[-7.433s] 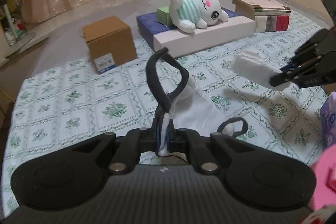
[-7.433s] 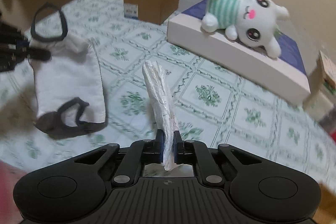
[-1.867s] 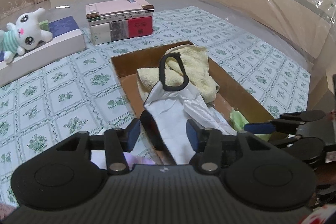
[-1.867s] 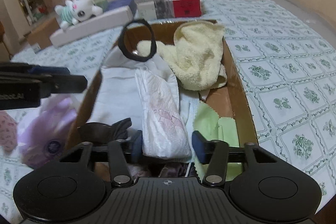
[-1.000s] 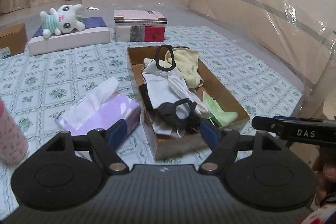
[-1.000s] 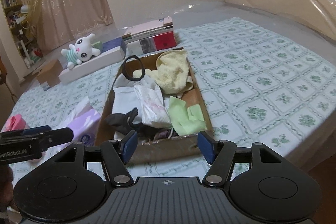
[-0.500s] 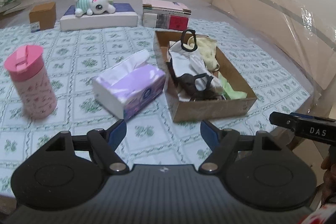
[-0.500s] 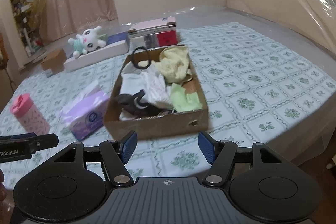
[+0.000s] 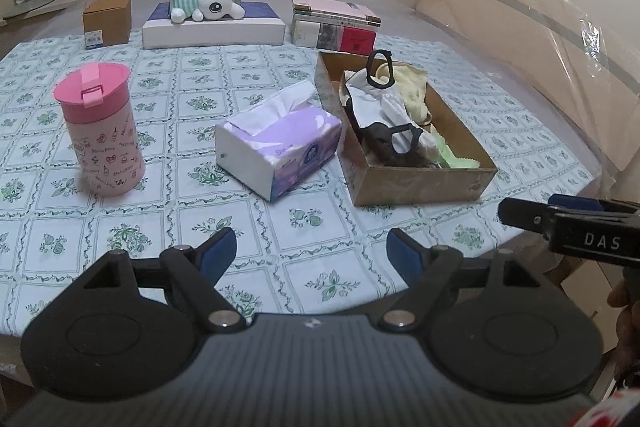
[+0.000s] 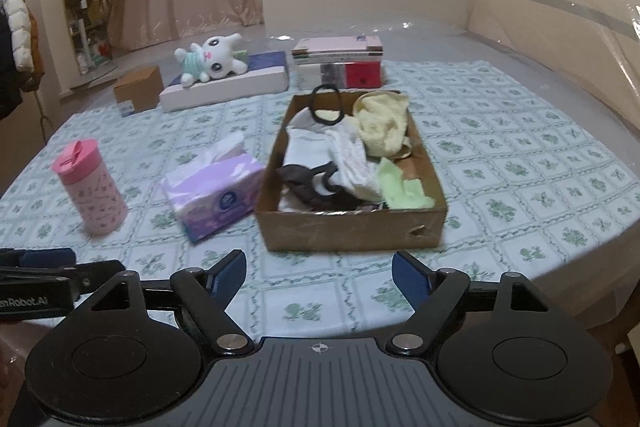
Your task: Organize soft objects
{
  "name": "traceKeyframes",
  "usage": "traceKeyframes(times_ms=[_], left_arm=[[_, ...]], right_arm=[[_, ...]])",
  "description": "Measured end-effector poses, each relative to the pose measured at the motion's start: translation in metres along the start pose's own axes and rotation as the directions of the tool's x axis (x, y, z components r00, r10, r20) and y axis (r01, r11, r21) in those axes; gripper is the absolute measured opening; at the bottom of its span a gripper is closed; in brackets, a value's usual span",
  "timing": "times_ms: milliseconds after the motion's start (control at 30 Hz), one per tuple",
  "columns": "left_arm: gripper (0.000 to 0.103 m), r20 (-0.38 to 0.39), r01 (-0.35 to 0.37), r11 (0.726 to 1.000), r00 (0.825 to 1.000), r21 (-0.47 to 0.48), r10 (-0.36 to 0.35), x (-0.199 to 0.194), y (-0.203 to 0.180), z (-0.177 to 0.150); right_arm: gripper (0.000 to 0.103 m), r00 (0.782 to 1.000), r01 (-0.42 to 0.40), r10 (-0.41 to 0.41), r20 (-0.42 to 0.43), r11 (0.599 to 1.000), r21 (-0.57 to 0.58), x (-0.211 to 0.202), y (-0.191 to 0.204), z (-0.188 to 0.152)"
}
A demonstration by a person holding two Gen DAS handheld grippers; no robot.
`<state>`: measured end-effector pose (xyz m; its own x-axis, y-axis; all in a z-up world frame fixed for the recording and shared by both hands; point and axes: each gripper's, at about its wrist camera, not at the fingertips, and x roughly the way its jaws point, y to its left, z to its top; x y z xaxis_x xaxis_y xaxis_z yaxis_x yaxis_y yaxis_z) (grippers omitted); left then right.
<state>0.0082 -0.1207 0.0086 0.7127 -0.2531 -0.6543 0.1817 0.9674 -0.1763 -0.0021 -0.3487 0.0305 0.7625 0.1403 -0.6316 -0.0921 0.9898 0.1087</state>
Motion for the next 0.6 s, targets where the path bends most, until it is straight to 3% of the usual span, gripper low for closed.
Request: traceKeyframes(times_ms=[600], left_arm=[[0.087,0.0,-0.051,0.999,0.999,0.02,0.051,0.005,-0.0056,-0.0051]], right_arm=[[0.08,1.0,-0.01,0.01,-0.022,1.0,0.001,0.0052,0.0049,-0.0034]])
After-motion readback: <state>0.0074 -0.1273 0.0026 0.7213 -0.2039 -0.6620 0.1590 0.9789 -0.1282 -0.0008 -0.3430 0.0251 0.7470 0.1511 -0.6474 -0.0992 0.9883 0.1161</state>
